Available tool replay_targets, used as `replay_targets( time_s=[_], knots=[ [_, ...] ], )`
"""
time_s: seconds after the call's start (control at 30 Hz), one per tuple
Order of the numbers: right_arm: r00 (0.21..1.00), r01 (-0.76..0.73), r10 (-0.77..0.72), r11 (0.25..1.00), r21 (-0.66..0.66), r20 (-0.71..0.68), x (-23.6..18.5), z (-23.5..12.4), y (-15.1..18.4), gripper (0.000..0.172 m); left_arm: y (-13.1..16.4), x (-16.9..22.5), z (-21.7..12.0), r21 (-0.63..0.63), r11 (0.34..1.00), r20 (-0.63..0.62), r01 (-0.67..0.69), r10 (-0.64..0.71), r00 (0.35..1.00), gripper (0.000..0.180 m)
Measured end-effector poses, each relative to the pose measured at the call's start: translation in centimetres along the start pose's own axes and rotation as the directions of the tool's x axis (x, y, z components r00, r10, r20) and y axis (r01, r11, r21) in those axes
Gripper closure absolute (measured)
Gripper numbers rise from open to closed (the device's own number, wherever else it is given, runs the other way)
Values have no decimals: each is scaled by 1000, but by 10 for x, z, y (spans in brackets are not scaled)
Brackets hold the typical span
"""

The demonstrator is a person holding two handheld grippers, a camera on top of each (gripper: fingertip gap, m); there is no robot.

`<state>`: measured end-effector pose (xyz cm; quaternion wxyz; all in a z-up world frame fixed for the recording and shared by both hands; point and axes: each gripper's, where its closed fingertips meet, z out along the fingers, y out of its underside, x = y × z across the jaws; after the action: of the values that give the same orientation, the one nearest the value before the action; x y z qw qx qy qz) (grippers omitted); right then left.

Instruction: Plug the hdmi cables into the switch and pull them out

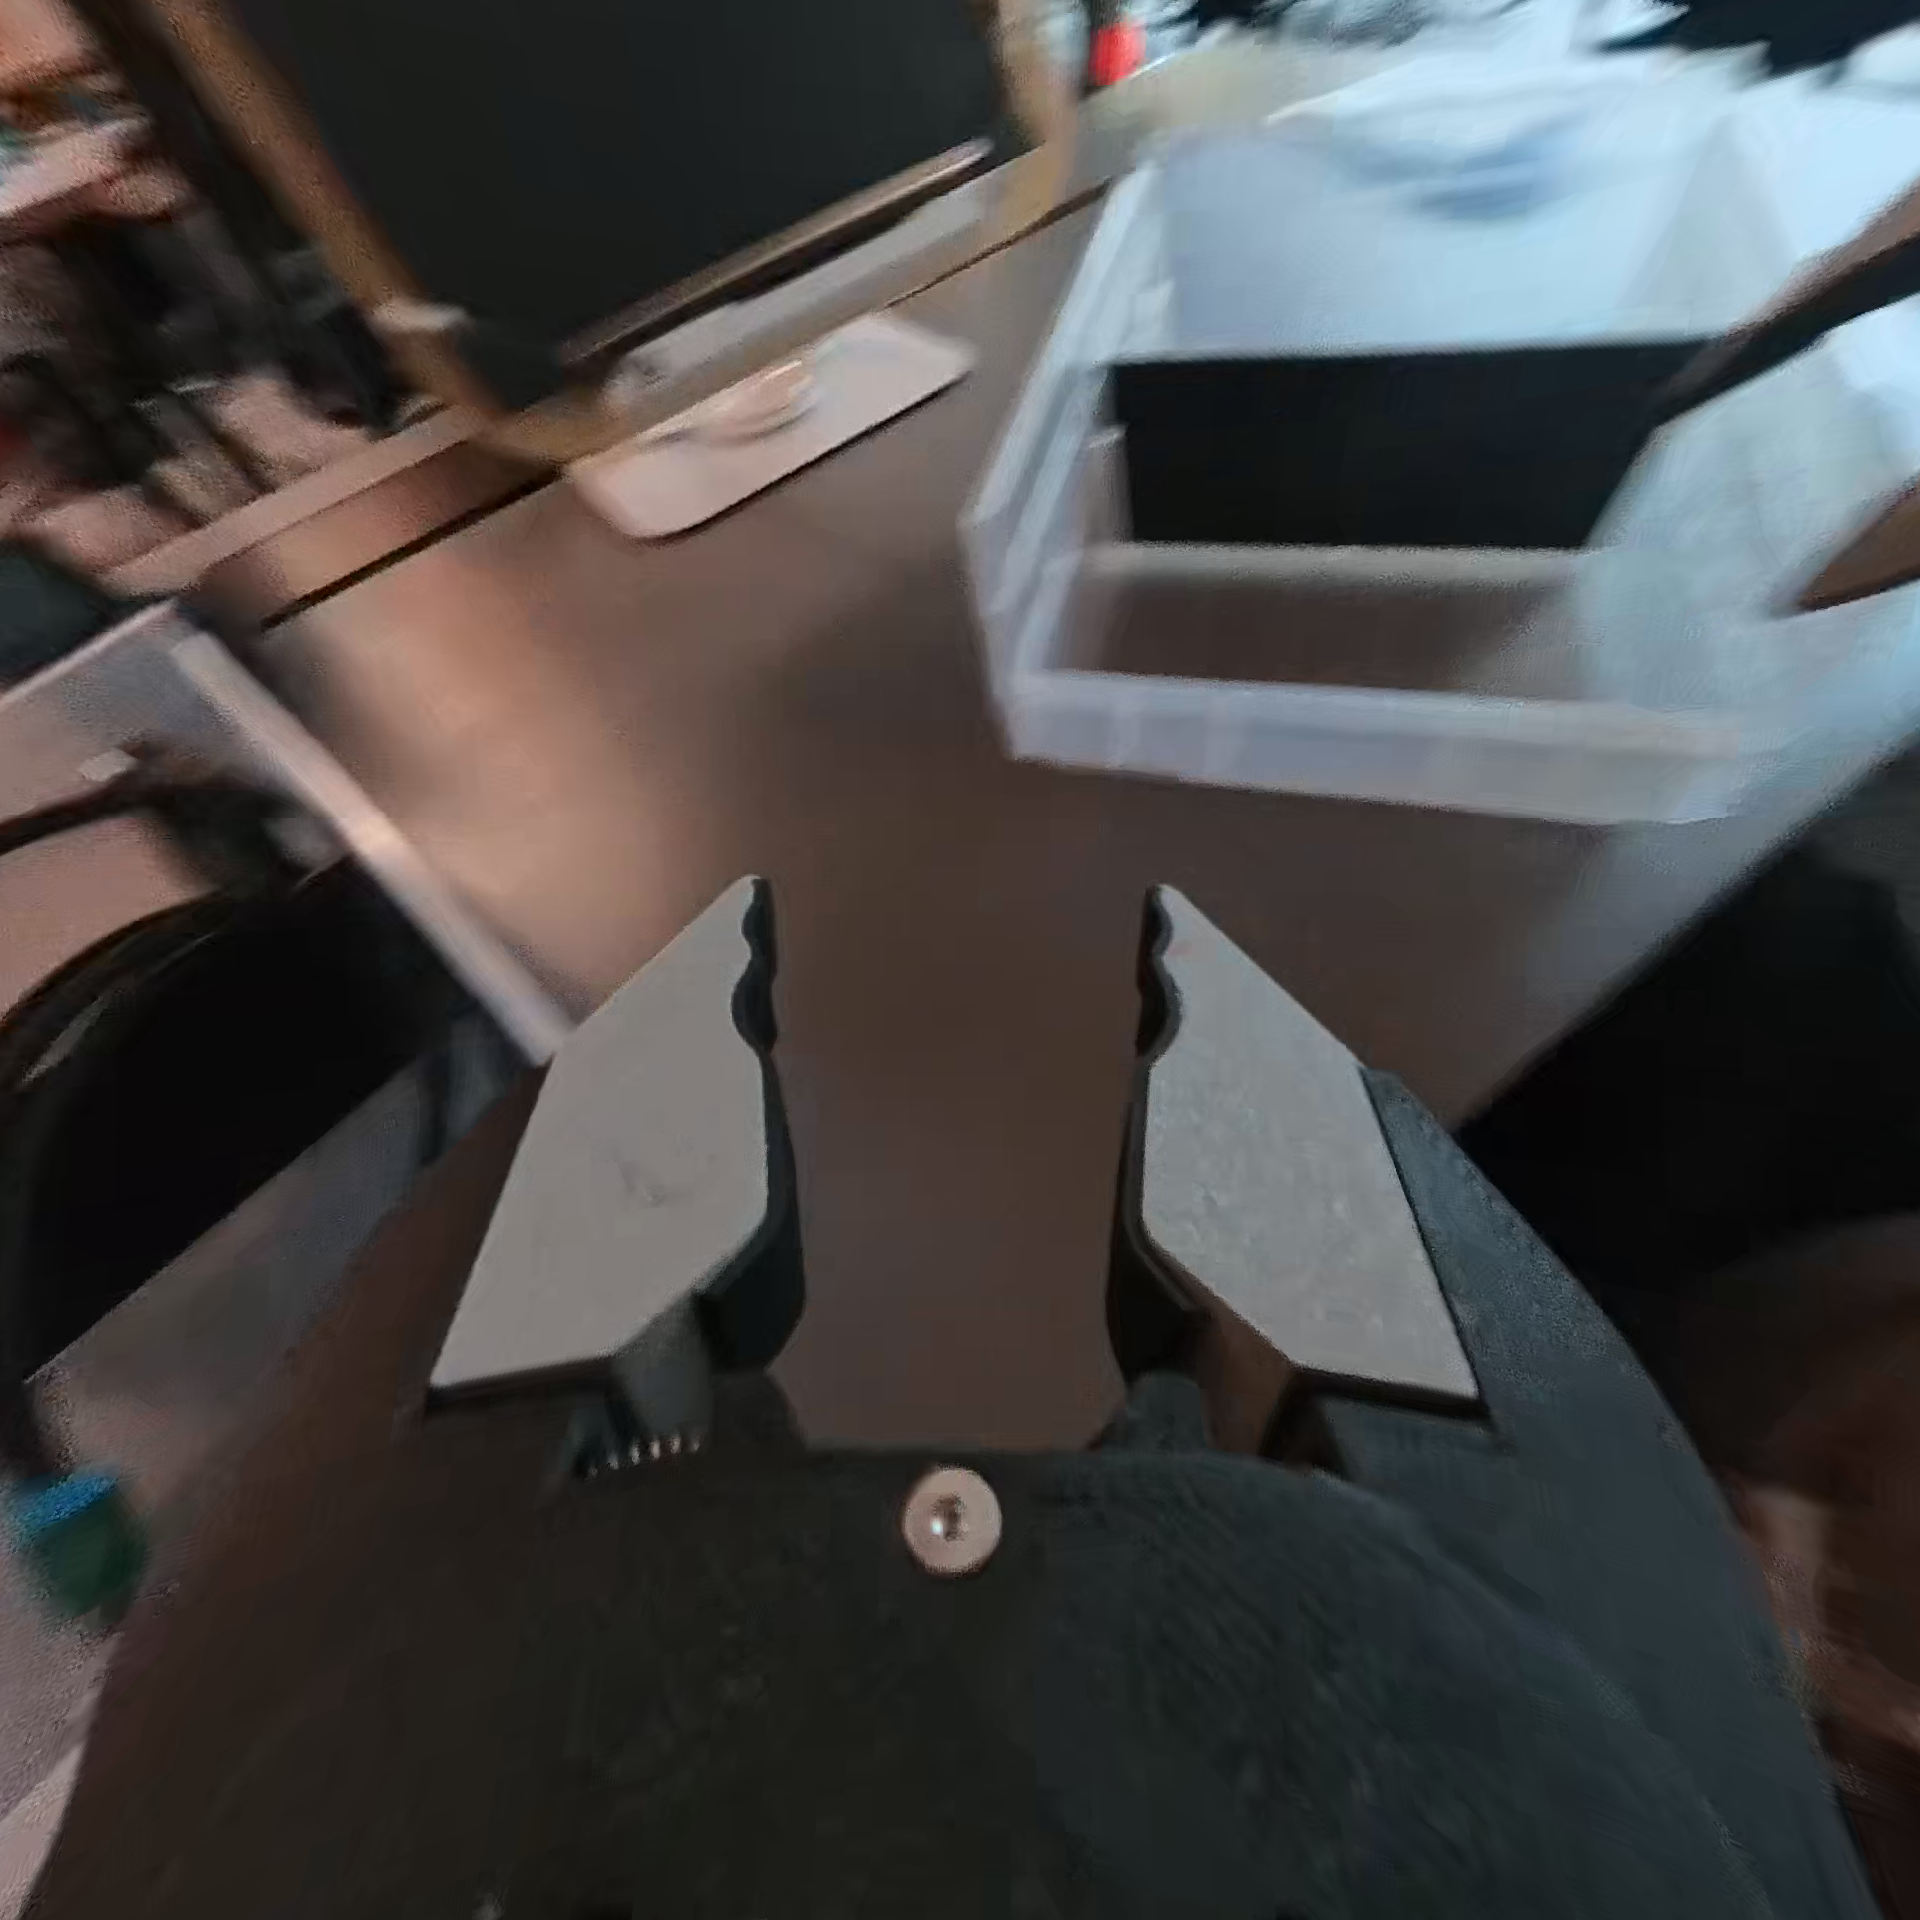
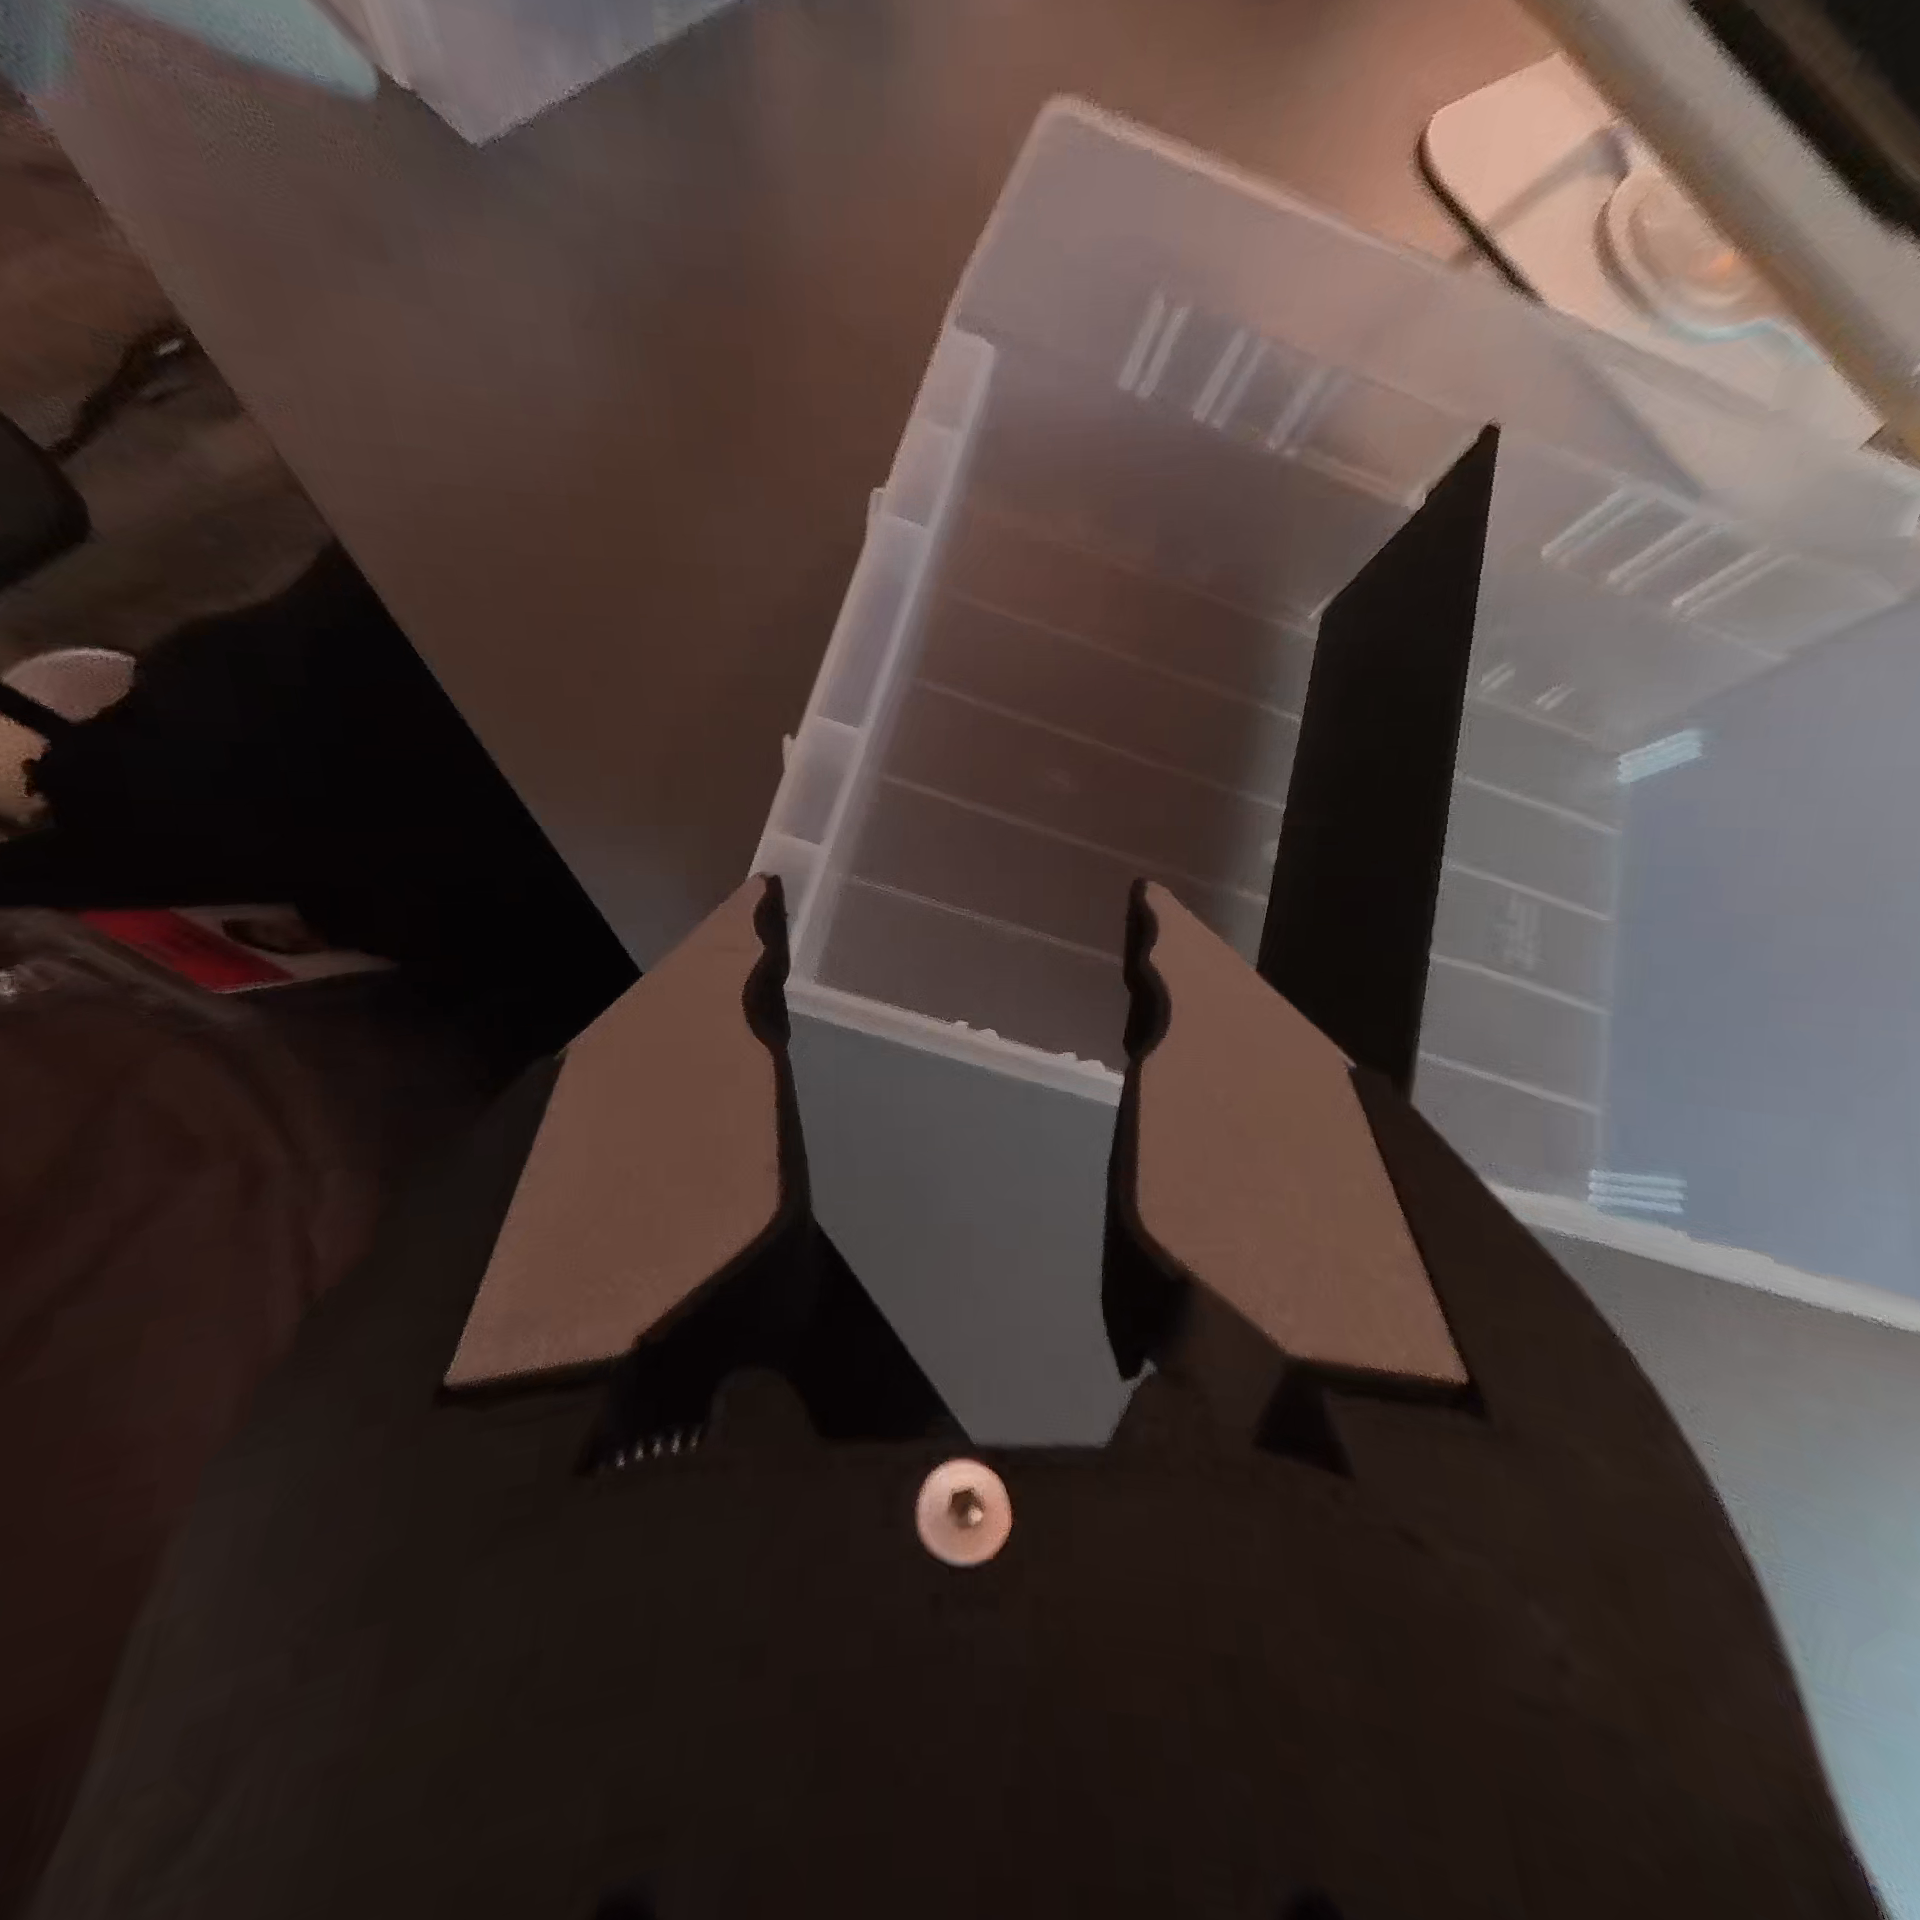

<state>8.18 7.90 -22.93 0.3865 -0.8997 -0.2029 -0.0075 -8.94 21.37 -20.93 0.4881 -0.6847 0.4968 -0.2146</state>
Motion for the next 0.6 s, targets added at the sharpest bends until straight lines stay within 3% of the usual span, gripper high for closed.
replay_targets(
  time_s=[0.07,0.13,0.17,0.2,0.23,0.27,0.33,0.43,0.5,0.53,0.6],
  knots=[
    [998,-10,2,995,-103,-70,23,-6,20,115,17,-40,2,-14,1000,162,-9,11,987,117],
    [971,-10,-35,983,-185,-238,63,-24,41,131,24,-64,3,23,1000,237,0,-5,971,137],
    [939,-28,-48,976,-215,-340,89,-37,51,130,30,-73,3,9,1000,263,0,-3,965,153],
    [915,-50,-46,973,-226,-402,109,-49,61,126,37,-82,2,-7,1000,276,8,-6,961,155],
    [902,-81,-23,972,-222,-431,127,-59,71,122,41,-88,0,2,1000,276,32,-31,961,137],
    [903,-136,36,969,-206,-427,141,-66,81,110,44,-93,-4,10,999,265,53,-54,963,131],
    [894,-292,195,936,-196,-403,159,-80,103,105,51,-108,-12,1,996,280,92,-89,956,120],
    [833,-312,227,946,-90,-505,179,-112,100,123,59,-123,-22,16,990,309,144,-141,941,125],
    [898,-278,261,961,3,-355,141,-110,74,120,57,-117,-22,38,984,266,173,-177,947,123],
    [949,-251,255,967,44,-188,102,-103,55,113,54,-113,-21,49,984,254,173,-179,950,122],
    [976,-208,198,971,117,93,28,-93,25,95,47,-109,-16,58,987,262,148,-158,952,122]
  ],
)
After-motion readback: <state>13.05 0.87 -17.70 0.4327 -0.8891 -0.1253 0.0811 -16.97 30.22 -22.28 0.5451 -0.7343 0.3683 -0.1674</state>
